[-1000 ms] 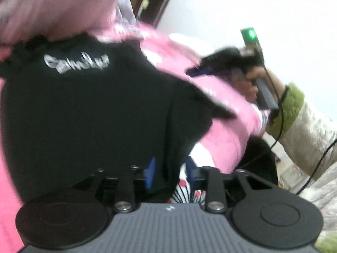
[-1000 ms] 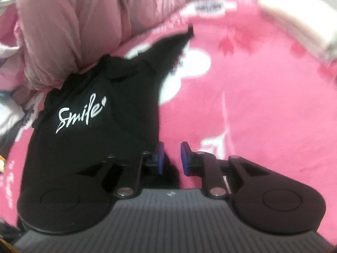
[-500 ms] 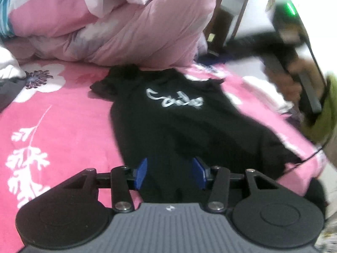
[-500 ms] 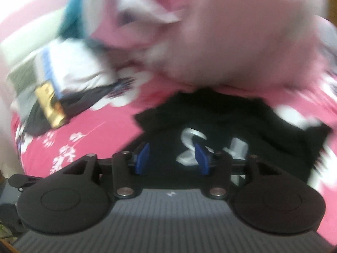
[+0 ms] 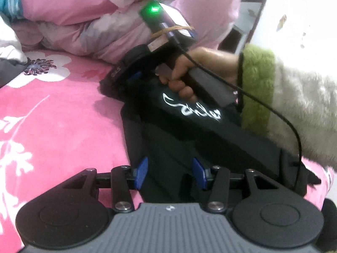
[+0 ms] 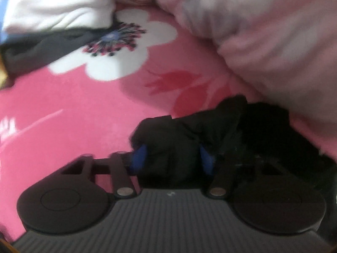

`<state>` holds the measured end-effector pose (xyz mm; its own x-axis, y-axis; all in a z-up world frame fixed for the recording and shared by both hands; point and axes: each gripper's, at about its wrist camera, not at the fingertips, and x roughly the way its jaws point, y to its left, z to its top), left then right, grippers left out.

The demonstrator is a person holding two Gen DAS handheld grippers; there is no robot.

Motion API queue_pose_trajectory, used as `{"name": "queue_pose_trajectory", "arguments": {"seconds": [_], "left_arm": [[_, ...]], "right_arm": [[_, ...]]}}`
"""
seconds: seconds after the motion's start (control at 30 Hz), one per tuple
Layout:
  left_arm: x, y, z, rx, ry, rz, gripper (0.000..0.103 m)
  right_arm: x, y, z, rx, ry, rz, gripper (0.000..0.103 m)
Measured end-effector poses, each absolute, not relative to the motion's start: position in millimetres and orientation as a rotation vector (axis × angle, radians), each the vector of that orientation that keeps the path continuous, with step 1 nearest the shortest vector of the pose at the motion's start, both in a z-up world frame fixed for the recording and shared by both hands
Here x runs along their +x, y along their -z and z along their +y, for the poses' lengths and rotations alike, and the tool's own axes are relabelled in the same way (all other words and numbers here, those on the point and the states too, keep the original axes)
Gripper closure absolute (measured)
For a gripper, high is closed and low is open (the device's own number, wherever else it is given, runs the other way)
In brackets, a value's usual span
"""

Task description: Fold clothes

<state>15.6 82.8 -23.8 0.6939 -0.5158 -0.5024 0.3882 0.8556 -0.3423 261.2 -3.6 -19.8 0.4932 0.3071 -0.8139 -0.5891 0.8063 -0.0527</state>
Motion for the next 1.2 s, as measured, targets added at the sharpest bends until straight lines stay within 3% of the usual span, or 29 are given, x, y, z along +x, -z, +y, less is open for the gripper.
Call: {"name": "queue_pose_trajectory", "arguments": {"seconds": [0.03,0.1,0.37,0.67,0.9,0.97,1.03,1.1,1.2], "left_arm": [[18.2,24.9,83.9,-0.229,0.511,0.623,0.054],[19.9,27.0,84.1,-0.243,0.508,0.623,0.054],[15.9,26.7,74.1,-0.190,0.473,0.611,0.055],[10.8,24.9,72.0,-0.169,0.463,0.600,0.055],[11.8,25.1,80.1,-0.226,0.483,0.606,0.055],[13.0,25.6,83.6,-0.253,0.491,0.610,0.055],[13.8,26.2,86.1,-0.274,0.497,0.612,0.054],[14.6,27.0,86.4,-0.276,0.496,0.610,0.054],[14.9,27.9,86.0,-0.273,0.496,0.605,0.054]], "right_arm": [[265.3,17.9,-7.7,-0.297,-0.551,0.907,0.089],[267.6,8.9,-13.5,-0.231,-0.558,0.873,0.090],[289.1,-16.4,4.2,-0.072,-0.642,0.712,0.091],[334.3,1.0,33.3,0.025,-0.680,0.660,0.092],[371.6,41.6,67.1,-0.051,-0.663,0.800,0.094],[370.0,36.9,67.3,-0.065,-0.661,0.808,0.089],[361.7,20.3,61.1,-0.085,-0.661,0.805,0.068],[346.4,-2.4,44.8,-0.102,-0.672,0.776,0.054],[319.3,-37.2,8.9,-0.099,-0.697,0.772,0.048]]}}
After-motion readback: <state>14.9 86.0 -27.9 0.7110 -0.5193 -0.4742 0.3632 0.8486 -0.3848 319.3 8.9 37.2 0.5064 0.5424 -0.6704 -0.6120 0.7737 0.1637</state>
